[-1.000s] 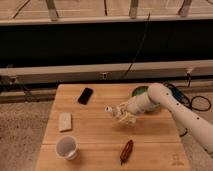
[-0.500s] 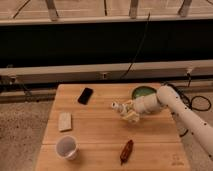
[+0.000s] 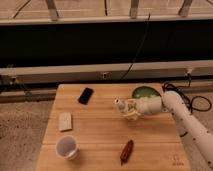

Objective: Stand the bottle upright

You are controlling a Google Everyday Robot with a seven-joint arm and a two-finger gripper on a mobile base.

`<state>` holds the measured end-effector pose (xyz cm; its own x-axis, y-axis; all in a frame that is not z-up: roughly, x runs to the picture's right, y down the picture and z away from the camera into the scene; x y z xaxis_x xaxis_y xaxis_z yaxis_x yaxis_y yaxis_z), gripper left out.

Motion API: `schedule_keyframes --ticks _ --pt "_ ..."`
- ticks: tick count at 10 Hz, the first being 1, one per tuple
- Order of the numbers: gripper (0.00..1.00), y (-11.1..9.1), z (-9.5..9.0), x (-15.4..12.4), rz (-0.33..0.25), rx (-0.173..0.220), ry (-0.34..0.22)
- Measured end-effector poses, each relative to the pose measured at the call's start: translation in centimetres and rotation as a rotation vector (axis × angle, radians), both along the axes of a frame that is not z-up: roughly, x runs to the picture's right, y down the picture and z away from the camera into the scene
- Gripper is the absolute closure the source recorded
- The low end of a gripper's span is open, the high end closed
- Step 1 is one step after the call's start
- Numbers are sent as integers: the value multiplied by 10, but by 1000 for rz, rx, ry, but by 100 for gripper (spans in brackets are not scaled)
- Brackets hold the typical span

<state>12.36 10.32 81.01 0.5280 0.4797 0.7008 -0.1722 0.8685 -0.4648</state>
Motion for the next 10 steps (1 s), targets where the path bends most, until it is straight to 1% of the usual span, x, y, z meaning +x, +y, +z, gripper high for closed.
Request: schedule_keyframes --ticks 2,3,6,8,9,10 --pt "100 1 0 5 70 42 -48" --pt "100 0 -1 9 94 57 -63" --pt "100 -5 -7 18 149 85 -66" --pt "100 -11 -12 20 169 93 -64" --pt "100 -13 -15 23 185 90 -59" --pt "100 -14 -17 26 200 78 -57"
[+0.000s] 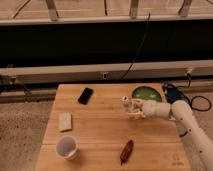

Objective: Stand the bottle upright

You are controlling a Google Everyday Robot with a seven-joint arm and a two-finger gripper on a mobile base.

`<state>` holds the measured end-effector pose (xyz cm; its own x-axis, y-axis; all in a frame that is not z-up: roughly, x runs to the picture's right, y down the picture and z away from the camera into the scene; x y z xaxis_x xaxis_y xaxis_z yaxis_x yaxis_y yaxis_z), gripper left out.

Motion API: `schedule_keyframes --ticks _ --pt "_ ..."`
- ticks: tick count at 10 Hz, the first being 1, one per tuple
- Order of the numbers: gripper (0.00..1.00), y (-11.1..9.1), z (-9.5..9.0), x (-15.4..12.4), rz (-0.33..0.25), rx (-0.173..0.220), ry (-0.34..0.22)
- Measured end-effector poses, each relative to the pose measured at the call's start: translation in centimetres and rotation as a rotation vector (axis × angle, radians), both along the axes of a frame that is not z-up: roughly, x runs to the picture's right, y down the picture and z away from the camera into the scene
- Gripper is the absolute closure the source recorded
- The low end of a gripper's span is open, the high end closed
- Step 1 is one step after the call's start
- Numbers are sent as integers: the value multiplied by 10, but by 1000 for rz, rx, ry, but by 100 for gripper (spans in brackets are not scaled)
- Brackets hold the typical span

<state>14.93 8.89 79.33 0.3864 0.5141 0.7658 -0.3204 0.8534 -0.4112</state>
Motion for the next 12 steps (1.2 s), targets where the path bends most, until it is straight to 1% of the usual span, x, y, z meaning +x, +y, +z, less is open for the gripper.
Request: schedule_keyframes --ticks 4,6,7,9,12 --pt "100 5 -2 8 67 -72 -11" --pt "100 11 -3 6 99 -94 -29" --pt "100 17 0 4 131 -104 -50" --pt "100 22 3 5 174 -98 -75" --pt "100 26 6 11 237 -55 -104"
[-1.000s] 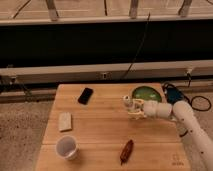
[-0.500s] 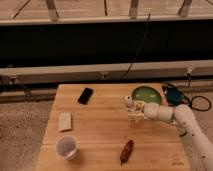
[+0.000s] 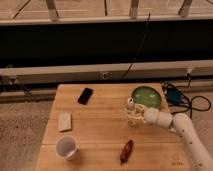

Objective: Stand the bottle upright

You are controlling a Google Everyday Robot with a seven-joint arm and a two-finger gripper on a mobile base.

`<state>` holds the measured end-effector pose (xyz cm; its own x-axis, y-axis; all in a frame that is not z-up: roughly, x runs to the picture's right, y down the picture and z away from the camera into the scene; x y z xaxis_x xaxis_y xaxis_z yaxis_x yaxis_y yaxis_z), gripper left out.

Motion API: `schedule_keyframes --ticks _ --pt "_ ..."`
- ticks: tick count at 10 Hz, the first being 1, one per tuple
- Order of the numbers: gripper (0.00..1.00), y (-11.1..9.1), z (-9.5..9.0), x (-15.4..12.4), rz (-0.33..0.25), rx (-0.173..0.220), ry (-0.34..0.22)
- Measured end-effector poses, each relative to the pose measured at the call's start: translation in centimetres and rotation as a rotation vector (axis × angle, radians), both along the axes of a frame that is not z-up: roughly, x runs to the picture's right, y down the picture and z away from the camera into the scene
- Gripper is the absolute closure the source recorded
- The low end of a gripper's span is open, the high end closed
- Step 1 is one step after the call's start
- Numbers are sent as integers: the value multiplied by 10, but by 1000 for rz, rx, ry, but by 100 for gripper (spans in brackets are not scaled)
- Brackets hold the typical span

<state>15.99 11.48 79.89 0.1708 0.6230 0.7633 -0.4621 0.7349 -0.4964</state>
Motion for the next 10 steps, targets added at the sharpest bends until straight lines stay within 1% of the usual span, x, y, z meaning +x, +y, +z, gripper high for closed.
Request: schedule_keyframes --ticks 2,3,5,6,7,8,9,10 --pt "100 2 1 8 34 17 2" --pt "95 2 1 12 46 20 11" --pt "76 4 2 16 56 20 26" --pt "69 5 2 16 59 19 29" --pt "57 6 2 18 69 19 34" --pt "46 7 3 21 80 19 40" --pt "38 8 4 22 86 19 44" --pt "26 9 4 24 94 20 48"
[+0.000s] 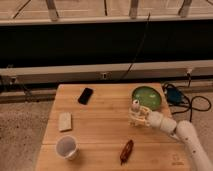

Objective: Stand the bottle upright

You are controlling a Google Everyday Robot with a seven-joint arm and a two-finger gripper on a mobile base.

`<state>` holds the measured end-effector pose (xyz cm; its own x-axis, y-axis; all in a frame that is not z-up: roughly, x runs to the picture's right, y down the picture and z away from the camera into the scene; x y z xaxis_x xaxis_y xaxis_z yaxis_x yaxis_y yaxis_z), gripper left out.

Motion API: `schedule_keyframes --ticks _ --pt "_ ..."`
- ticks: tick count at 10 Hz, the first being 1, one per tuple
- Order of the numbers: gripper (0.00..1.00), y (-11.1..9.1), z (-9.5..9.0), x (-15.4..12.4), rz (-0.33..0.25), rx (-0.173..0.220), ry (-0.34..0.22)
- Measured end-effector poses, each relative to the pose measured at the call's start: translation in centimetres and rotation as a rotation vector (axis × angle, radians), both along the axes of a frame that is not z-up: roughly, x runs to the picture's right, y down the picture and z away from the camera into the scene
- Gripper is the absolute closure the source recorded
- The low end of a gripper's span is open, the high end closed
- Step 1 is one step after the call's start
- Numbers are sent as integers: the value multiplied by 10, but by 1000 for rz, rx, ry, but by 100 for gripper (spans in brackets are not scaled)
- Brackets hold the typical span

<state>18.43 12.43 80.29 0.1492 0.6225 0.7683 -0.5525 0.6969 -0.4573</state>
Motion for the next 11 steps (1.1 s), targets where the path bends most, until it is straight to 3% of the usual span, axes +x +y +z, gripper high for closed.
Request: schedule_keyframes --ticks 2,7,11 --pt "20 2 2 2 4 2 9" --pt "20 5 4 6 16 12 17" --pt "20 5 5 20 14 22 57"
